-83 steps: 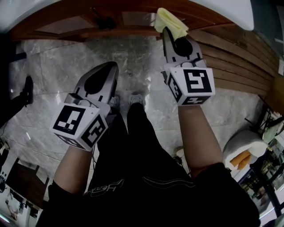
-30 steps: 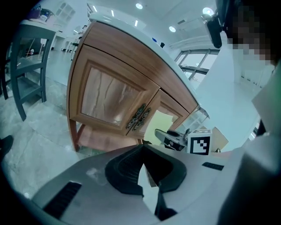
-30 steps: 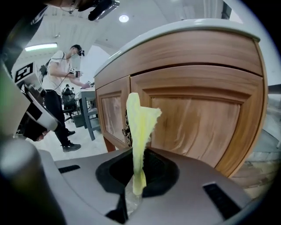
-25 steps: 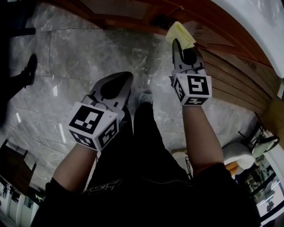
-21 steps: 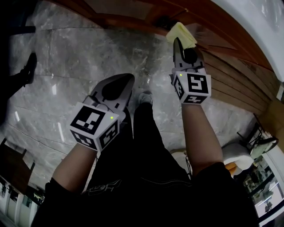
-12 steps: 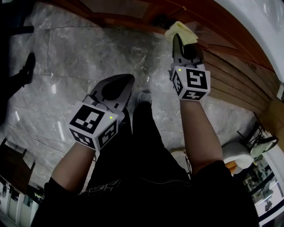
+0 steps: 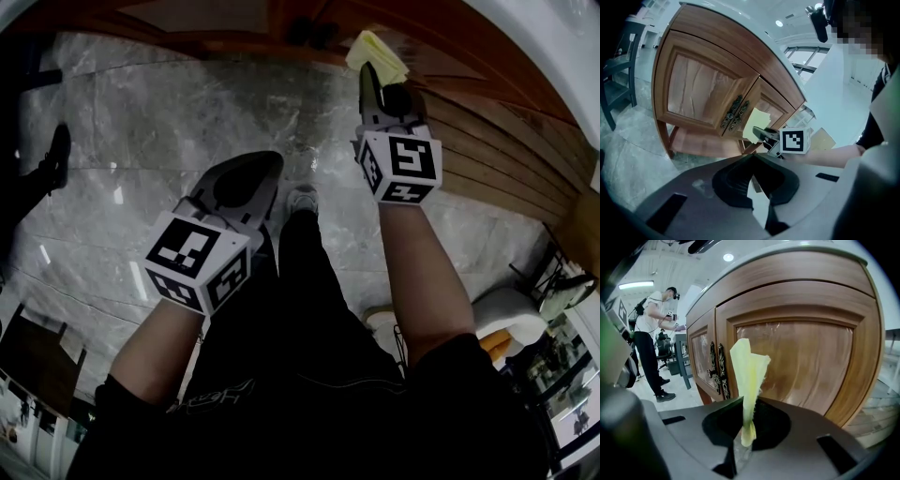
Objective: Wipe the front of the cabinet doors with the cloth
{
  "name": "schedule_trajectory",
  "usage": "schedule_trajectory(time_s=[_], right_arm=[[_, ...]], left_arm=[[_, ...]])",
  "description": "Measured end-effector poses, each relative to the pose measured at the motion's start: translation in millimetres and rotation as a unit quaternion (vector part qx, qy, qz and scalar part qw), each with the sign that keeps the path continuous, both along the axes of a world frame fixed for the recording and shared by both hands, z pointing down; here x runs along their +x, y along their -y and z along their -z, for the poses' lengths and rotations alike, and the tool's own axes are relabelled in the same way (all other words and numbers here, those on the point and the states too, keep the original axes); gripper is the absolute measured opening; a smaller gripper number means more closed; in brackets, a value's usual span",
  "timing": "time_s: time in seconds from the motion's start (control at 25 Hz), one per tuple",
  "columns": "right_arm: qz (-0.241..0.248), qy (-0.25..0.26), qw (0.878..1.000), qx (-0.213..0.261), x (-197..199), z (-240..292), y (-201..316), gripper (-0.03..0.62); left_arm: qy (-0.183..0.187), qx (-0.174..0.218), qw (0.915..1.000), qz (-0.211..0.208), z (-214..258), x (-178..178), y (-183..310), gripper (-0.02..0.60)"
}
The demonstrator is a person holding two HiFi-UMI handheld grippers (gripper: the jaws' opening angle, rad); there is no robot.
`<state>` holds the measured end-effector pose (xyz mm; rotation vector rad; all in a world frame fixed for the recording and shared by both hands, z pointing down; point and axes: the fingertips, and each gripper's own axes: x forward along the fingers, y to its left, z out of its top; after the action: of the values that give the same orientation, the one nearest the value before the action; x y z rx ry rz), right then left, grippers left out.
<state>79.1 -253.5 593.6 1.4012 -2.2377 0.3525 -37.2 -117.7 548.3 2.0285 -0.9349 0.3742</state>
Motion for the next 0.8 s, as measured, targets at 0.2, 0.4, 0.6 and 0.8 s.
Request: schedule_trajectory(time_s=[0.2, 0.4, 0.6, 0.8], right_arm=[[-0.014, -0.002, 1.0, 0.004, 21.2, 0.2, -1.8, 0.041], [-0.037, -0.007, 0.999, 0.003, 48.0, -2.0, -5.4, 0.041], [-0.067, -0.012, 0.998, 0.003, 82.6, -3.8, -9.5, 0.041], [-0.096, -0.013, 0.995, 0.005, 117.1, 0.4, -14.6, 0.041]], left_arm=[[0.0, 0.003, 1.0, -0.002, 0.9, 15.9, 0.9, 0.006], [0.003, 0.001, 0.9999, -0.015, -1.6, 29.9, -4.4, 0.006], [0.004, -0.004, 0.9996, -0.027, -5.8, 44.9, -10.2, 0.006], [0.005, -0.005, 0.9991, -0.042, -4.2, 63.0, -15.0, 0.006]])
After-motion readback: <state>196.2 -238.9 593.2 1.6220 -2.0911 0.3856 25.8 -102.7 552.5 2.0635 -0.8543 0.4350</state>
